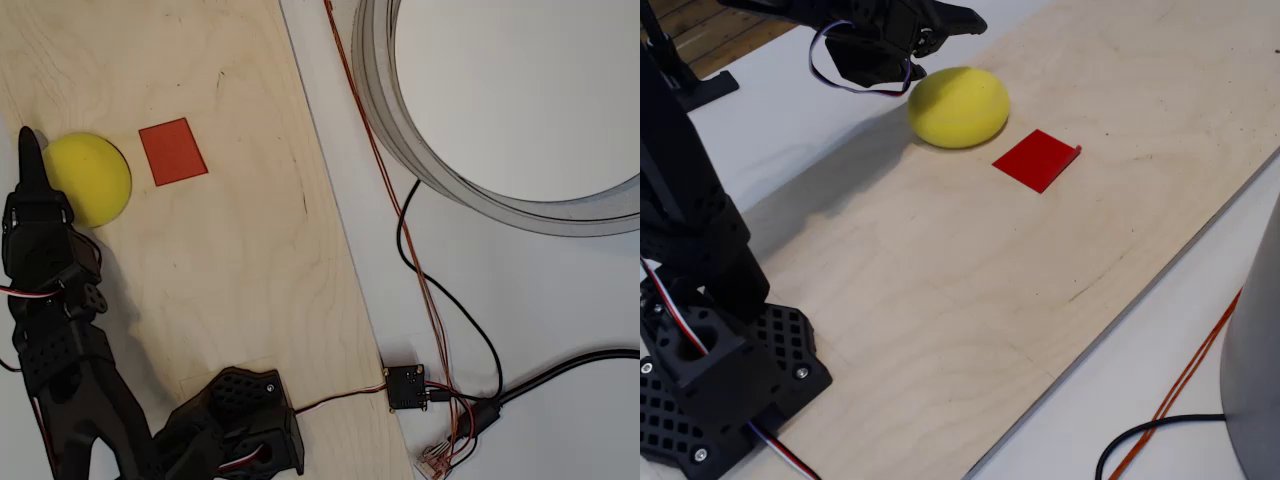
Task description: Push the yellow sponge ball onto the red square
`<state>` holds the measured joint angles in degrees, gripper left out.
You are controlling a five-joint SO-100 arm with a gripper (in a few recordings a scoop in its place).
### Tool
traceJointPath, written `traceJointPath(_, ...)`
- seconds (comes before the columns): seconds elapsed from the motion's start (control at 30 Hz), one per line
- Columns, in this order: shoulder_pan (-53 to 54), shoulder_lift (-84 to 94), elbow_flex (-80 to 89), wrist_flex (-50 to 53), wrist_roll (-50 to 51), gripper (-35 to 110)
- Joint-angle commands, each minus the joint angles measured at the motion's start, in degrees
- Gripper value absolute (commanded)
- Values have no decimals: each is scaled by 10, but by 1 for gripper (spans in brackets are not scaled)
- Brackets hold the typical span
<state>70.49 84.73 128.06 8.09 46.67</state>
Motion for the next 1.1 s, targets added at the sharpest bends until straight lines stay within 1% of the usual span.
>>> traceJointPath(0.0, 11, 13, 4, -1, 7, 36)
traceJointPath(0.53, 54, 16, 13, -1, -6, 35)
traceJointPath(1.07, 106, 20, 16, -1, -47, 34)
